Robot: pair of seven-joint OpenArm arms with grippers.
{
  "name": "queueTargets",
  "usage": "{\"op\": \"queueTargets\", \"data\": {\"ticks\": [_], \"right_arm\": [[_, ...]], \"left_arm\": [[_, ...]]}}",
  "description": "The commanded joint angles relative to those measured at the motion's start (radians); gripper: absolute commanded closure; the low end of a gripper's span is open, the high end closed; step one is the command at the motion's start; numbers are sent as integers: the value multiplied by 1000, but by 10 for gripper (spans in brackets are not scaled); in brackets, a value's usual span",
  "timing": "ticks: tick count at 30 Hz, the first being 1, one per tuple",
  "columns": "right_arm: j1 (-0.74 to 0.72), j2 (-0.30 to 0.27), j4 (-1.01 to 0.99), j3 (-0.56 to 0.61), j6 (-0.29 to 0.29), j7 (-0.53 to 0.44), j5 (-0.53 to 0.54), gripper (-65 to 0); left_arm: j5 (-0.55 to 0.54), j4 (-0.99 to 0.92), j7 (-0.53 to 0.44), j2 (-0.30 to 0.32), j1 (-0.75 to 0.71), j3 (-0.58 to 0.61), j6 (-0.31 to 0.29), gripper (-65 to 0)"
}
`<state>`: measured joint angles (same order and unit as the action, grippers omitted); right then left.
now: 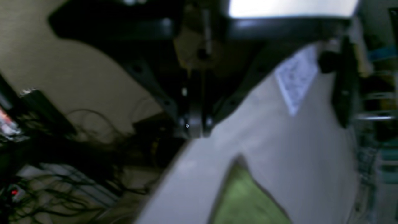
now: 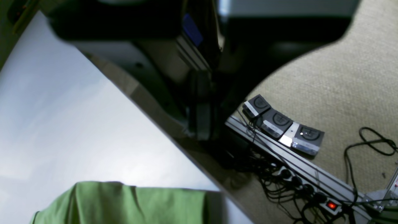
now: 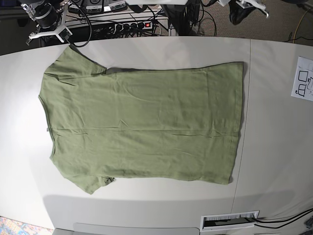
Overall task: Fold the T-shirt properly
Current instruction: 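Move right gripper to the shoulder and left gripper to the hem corner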
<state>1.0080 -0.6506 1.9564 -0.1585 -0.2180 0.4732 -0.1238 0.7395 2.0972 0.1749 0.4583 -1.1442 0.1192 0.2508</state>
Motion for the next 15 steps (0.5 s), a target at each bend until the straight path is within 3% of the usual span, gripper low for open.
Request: {"op": "queueTargets", "data": {"ticks": [1, 10, 13, 15], "right_arm": [[8, -12, 14, -13, 9, -3, -5, 0], [3, -11, 35, -14, 9, 8, -71, 0], [2, -11, 47, -14, 9, 9, -121, 0], [-5, -11, 52, -14, 9, 9, -149, 0]], "left_arm": [[30, 18, -5, 14, -4, 0, 24, 0], [69, 18, 3, 50, 119, 1, 47, 0], [-30, 16, -35, 72, 174, 1, 33, 0], [-124, 13, -23, 86, 215, 1, -10, 0]]}}
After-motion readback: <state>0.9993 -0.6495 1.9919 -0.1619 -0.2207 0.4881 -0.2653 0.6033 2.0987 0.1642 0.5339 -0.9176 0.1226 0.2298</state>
